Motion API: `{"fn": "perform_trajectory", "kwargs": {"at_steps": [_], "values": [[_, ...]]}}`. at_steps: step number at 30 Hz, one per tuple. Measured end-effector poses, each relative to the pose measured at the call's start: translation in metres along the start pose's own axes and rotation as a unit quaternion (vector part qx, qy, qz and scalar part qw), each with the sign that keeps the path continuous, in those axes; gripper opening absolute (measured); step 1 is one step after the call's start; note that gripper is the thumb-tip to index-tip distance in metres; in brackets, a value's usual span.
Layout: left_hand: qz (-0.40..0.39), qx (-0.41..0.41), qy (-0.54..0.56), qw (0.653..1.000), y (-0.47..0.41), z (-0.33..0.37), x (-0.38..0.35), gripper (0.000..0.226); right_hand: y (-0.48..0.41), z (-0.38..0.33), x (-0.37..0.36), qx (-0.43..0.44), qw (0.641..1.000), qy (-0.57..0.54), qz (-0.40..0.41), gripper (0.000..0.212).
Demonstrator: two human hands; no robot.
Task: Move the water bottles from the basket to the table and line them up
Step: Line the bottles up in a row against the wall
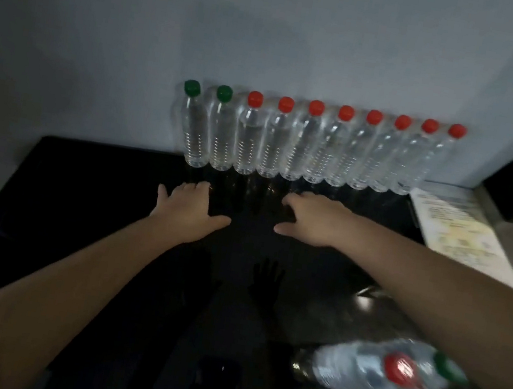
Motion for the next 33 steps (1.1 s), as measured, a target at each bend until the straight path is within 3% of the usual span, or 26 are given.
{"fn": "perform_trajectory", "kwargs": {"at_steps": [8, 14, 17, 20, 25, 33], "values": [[0.027, -0.147, 0.092, 0.984, 0.139, 0.177, -0.012, 0.065, 0.164, 0.096, -0.004, 0.014, 0.998, -0.037, 0.049, 0.062], [-0.012, -0.187, 0.121, 0.975, 0.168, 0.241, -0.084, 0.061, 0.215, 0.144, -0.059, -0.001, 0.992, -0.109, 0.057, 0.051], [-0.007, -0.158, 0.156, 0.975, 0.166, 0.243, -0.109, 0.040, 0.214, 0.152, -0.084, -0.003, 0.981, -0.180, 0.066, 0.038], [0.042, -0.135, 0.210, 0.967, 0.167, 0.236, -0.116, 0.028, 0.210, 0.160, -0.096, -0.009, 0.957, -0.263, 0.124, 0.029], [0.107, -0.131, 0.334, 0.927, 0.178, 0.223, -0.117, 0.024, 0.206, 0.158, -0.107, 0.008, 0.871, -0.448, 0.203, 0.025], [0.181, -0.088, 0.428, 0.881, 0.186, 0.138, -0.074, 0.021, 0.184, 0.090, -0.088, 0.046, 0.829, -0.505, 0.234, 0.027]]}}
Point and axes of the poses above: each hand's wrist, its own y-axis away from the middle knuckle, its own x-axis out of the back of the hand, z = x × y, the point moved 10 cm from there along -y, towards the middle knuckle, and after that the axes turned 3 degrees about -x, right-handed, at the moved point
